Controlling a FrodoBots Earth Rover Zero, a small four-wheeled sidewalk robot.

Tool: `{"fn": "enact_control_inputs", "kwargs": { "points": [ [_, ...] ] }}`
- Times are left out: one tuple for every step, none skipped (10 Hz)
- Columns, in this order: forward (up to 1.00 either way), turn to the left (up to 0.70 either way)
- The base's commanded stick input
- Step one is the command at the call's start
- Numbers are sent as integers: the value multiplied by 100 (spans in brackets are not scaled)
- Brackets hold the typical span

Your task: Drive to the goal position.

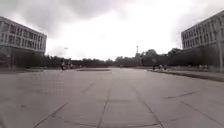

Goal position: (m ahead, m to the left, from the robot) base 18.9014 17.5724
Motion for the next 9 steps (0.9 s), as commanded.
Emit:
{"fn": "enact_control_inputs", "kwargs": {
  "points": [
    [85, 0],
    [85, 0],
    [85, 0],
    [85, 0],
    [85, 0],
    [85, 0],
    [85, 0],
    [85, 0],
    [85, 0]
  ]
}}
